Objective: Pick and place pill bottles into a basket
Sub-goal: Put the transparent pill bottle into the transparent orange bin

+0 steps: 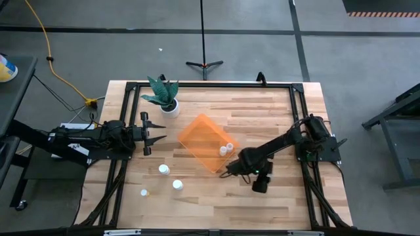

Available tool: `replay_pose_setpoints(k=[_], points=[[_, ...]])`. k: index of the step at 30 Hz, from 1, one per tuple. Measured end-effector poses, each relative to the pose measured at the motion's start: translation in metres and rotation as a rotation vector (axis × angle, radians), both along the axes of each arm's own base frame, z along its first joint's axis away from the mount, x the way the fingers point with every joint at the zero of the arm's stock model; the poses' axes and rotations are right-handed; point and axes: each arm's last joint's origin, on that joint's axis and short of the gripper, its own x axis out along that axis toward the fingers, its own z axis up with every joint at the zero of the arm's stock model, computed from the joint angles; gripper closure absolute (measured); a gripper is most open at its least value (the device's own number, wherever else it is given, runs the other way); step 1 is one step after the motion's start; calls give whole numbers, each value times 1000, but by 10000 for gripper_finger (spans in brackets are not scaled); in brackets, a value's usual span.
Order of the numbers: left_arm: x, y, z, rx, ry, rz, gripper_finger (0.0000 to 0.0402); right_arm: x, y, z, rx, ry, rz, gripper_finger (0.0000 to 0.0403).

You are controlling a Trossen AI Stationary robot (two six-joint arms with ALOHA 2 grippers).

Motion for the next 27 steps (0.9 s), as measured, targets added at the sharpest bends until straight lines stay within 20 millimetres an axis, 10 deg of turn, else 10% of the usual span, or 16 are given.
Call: replay_pose_setpoints(k=[16,27], points=[[0,0,0,0,1,0,195,98,-31,139,-90,-839,183,278],[0,0,0,0,1,0,195,118,-118,108,-160,-762,247,275]])
